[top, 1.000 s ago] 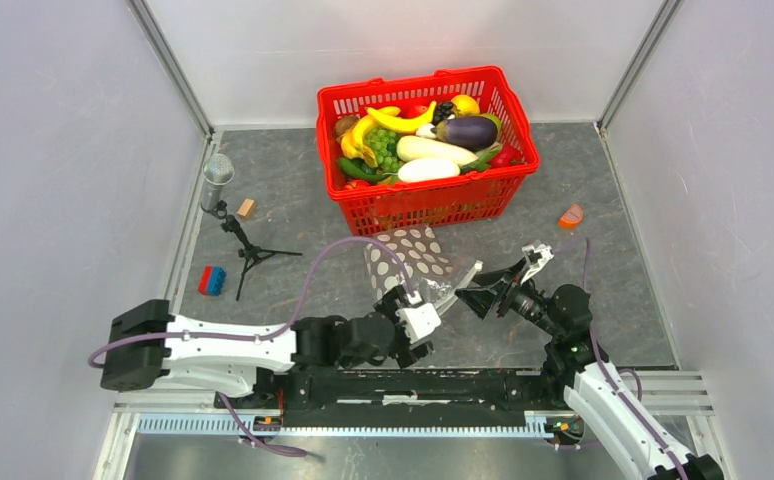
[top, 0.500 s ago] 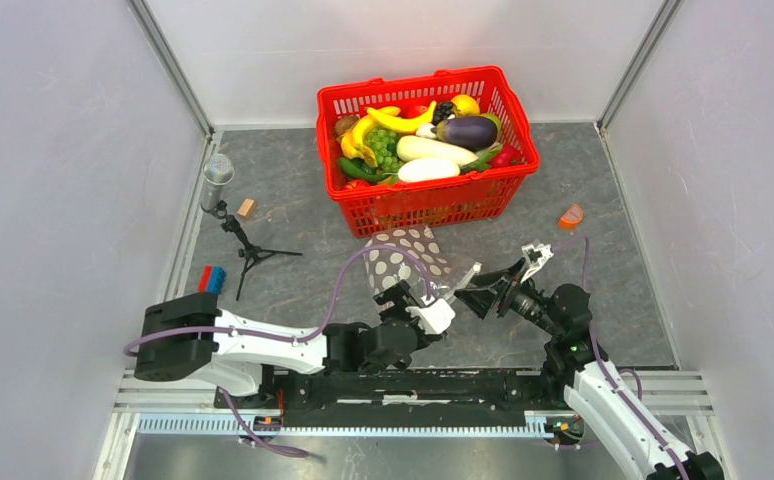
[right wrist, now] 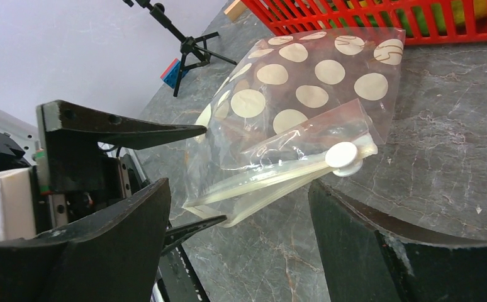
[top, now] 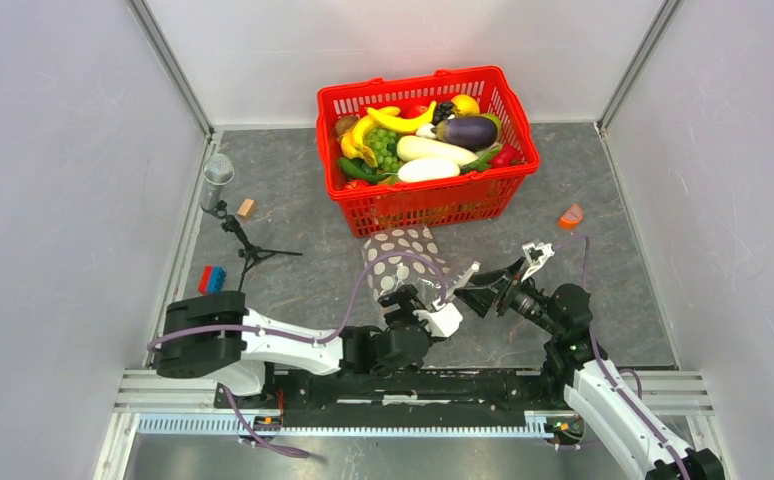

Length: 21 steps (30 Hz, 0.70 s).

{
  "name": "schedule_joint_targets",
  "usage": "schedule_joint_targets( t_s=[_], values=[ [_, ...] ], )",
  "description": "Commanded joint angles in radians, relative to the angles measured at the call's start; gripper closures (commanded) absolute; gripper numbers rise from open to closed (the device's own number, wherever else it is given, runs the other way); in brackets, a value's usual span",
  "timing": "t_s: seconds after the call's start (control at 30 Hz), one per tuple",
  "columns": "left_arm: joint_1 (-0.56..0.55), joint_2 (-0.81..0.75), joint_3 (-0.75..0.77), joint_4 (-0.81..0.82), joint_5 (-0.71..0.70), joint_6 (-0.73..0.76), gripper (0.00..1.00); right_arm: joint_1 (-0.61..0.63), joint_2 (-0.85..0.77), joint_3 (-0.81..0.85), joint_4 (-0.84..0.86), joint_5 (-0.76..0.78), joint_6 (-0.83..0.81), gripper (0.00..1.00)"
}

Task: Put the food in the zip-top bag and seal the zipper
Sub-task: Pick up the zipper food storage bag at the center of the board.

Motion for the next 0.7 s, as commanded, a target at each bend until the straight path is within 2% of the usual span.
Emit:
schedule_joint_targets(
  t_s=[0.0, 0.43, 0.57, 0.67],
  values=[
    [-0.006, 0.042, 0.042, 0.073, -0.129, 0.023, 0.12, -0.002, 0.003, 0.016, 0.024, -0.017, 0.001, 0.15],
    [-0.003, 0.029, 0.063, 0.095, -0.183, 0.054, 0.67, -0.003, -0.018, 0.013, -0.015, -0.016, -0.019, 0.15],
    [0.012, 0.005, 0.069, 0.079, -0.176, 0.041, 0.84, -0.003, -0.044, 0.035, -0.051, -0.048, -0.062, 0.12],
    [0.035, -0.041, 0.085, 0.019, -0.116, 0.01, 0.9, -0.003, -0.066, 0.071, -0.155, -0.038, -0.123, 0.12]
  ],
)
